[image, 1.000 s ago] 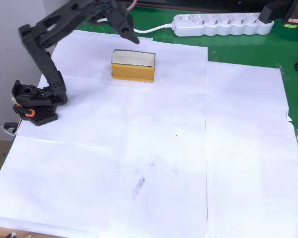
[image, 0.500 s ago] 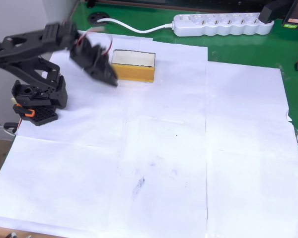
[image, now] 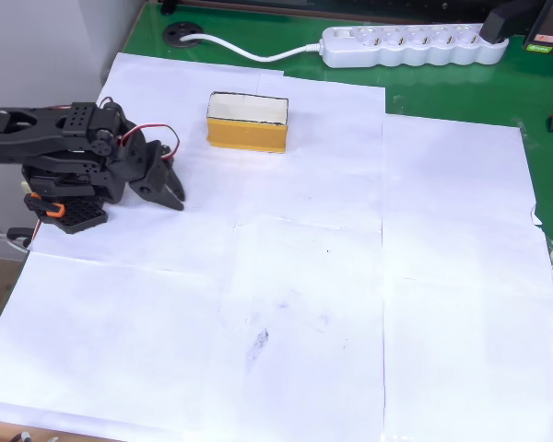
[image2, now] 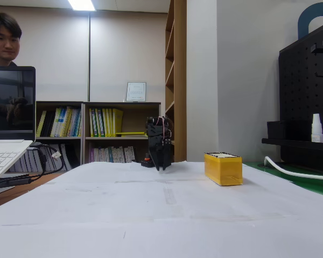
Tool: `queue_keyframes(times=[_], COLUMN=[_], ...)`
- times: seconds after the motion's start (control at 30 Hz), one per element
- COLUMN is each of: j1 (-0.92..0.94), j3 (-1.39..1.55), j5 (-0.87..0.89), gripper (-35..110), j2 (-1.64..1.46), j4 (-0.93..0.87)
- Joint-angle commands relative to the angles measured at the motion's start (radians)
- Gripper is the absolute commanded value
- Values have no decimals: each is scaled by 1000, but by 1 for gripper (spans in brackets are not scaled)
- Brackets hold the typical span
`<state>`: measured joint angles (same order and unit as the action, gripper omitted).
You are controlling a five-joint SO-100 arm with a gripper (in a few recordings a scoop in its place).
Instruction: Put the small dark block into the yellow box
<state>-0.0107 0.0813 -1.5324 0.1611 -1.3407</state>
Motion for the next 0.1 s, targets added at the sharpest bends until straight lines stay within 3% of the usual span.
queue_keyframes(times=[0.0, 0.07], j1=[-2, -2], j3=[23, 23], j5=[-15, -12], gripper=[0, 0], j2=[23, 23], j4=[-109, -152])
